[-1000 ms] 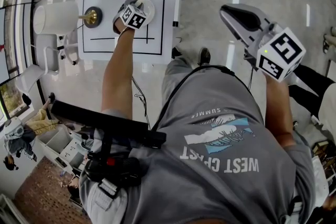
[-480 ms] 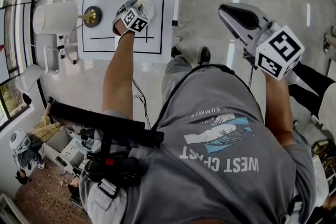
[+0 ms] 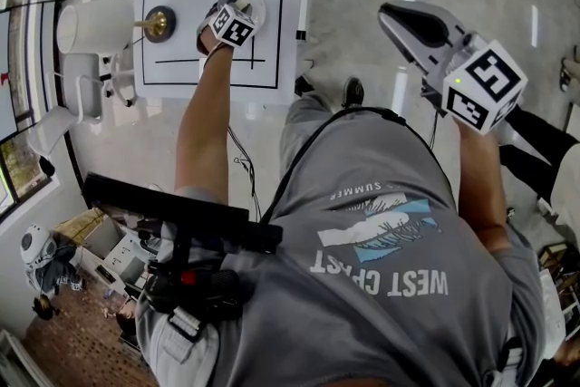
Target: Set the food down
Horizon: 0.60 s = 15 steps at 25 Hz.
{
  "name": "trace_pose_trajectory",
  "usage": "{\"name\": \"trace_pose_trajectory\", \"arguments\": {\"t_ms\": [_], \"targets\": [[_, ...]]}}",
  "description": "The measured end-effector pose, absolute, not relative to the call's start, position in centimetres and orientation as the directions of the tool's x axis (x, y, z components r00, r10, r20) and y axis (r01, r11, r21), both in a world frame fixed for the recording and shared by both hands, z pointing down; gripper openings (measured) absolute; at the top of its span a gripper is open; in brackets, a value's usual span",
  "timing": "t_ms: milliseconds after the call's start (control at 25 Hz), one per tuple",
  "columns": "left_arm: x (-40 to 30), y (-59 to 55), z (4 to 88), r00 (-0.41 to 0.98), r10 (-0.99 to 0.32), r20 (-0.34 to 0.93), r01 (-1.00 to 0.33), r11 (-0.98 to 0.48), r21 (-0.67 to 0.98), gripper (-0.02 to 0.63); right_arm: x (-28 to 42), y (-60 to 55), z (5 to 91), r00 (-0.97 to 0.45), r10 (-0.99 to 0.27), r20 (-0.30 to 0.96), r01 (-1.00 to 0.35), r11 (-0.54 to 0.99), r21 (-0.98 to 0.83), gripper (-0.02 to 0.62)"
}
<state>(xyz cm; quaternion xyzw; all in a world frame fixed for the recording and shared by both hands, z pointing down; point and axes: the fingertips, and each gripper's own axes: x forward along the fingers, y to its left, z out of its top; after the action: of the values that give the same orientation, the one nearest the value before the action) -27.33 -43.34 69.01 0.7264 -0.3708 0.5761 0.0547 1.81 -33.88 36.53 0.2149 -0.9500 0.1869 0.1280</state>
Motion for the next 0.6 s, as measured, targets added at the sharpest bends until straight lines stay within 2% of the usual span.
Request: {"name": "trace_pose_trajectory", "arguments": {"t_ms": [160,600], "targets": [[-27.48,-42.94,69.63,0.074,-0.443,0.894,-0.638,-0.710,-0.299,0.161,2.02,-33.81,36.77,-0.876,-0.360,0.322,-0.455,0.837,-0.302,0.008],[-27.54,-42.48,69.82,0.120,-0.420,0.899,-0.705,-0.674,-0.221,0.213,2.39,-33.67,37.18,-0.879,-0.348,0.325,-0.446,0.841,-0.306,0.008]]}}
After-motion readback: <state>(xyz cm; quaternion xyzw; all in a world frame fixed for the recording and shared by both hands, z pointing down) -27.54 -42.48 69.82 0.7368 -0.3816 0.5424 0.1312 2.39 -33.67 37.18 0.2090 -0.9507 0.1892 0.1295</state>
